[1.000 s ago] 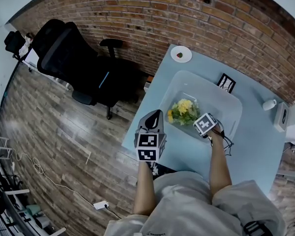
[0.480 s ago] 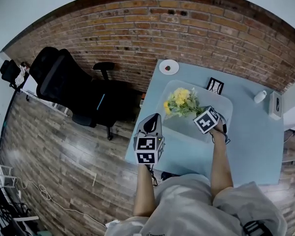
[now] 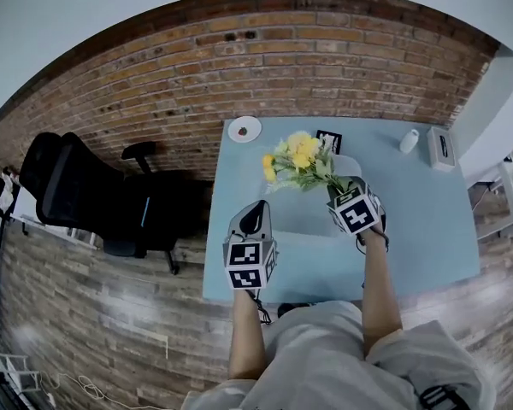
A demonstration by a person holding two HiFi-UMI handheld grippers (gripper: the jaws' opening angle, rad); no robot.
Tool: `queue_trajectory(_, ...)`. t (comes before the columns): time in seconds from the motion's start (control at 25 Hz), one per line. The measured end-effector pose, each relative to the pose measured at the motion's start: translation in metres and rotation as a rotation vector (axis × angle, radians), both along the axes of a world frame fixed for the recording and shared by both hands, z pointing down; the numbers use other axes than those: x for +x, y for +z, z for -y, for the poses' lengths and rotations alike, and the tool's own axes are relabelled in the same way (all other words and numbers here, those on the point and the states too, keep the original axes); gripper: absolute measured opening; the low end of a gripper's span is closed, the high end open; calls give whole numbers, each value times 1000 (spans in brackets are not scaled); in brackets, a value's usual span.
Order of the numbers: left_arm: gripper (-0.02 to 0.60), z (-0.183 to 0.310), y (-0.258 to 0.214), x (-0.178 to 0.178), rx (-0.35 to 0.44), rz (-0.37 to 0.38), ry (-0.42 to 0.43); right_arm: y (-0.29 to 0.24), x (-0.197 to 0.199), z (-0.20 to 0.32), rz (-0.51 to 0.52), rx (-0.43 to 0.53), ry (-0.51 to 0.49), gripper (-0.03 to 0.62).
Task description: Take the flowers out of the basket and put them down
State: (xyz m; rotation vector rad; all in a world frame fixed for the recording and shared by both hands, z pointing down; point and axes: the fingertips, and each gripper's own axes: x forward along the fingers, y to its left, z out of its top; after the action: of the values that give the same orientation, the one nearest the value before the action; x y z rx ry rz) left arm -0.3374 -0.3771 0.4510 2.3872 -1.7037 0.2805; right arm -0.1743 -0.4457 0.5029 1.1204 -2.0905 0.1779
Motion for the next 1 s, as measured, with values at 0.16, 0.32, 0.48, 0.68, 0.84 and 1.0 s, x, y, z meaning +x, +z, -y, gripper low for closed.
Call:
queue_trajectory(0.16, 21, 10, 5, 49, -18, -17, 102, -18, 62, -12, 19, 41, 131, 41)
queue_trajectory(0.32, 21, 13, 3, 100, -32, -29, 188, -23, 132, -33, 66, 67, 284, 41)
queue_trajectory(0.48, 21, 5, 4, 151, -32, -42, 274, -9, 192, -61, 89, 51, 425, 41)
queue_trajectory(0.68, 21, -16, 16, 194, -59, -30, 358, 12, 239, -91, 96, 21, 520, 41)
queue_trajectory(0.84, 21, -24, 26, 205, -83, -23, 368, 43, 262, -98, 161, -7, 622, 41)
queue_trajectory(1.0, 21, -23, 30, 208, -95, -8, 359, 88, 272, -98, 213, -54, 695, 41)
